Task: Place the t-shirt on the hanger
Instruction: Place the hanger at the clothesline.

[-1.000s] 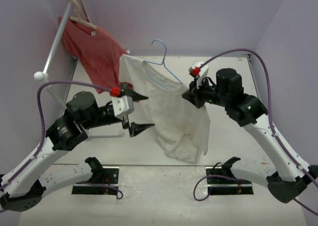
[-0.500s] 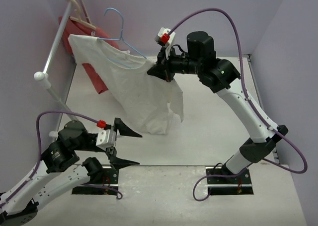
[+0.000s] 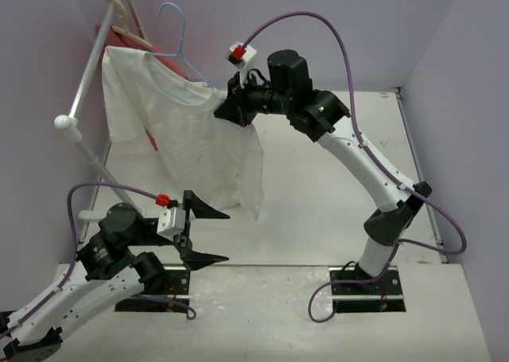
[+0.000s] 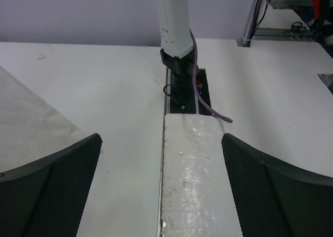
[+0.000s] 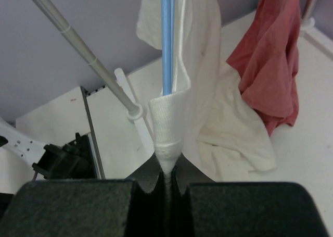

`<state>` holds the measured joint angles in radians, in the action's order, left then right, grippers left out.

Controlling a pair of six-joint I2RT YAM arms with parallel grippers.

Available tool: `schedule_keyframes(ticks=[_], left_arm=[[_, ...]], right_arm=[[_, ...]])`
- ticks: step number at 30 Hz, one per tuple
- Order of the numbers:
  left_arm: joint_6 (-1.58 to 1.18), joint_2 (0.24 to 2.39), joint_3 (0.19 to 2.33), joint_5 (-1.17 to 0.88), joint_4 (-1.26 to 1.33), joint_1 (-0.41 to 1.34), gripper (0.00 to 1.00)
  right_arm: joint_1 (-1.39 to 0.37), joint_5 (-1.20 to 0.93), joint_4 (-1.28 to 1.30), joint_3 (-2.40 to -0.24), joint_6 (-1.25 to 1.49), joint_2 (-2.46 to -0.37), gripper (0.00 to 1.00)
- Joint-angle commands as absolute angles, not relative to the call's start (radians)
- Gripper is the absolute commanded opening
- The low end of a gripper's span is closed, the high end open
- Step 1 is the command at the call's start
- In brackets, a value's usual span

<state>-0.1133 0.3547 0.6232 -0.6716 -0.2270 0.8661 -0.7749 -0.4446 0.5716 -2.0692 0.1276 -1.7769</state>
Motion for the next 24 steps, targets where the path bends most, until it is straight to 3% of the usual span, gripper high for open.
schedule_keyframes(ticks=[1, 13, 19, 24], left_arm=[[-0.14, 0.372, 0.605, -0.648, -0.178, 0.867, 1.0], [-0.132, 0.319, 0.601, -0.653, -0.175, 0.867, 1.0], [-0.13, 0.332, 0.601, -0.66, -0.175, 0.867, 1.0], [-0.129, 0.322, 0.603, -0.651, -0.175, 0.867, 1.0]], right_arm=[[-0.828, -0.455, 0.35, -1.934, 0.187, -1.765, 0.0], [-0.885, -0.515, 0.273, -2.187, 0.242, -1.965, 0.0], [-0.885, -0.531, 0.346, -2.479, 0.262, -2.137, 0.0], [-0.885, -0.555, 0.241, -2.482, 0.296, -2.201, 0.0]])
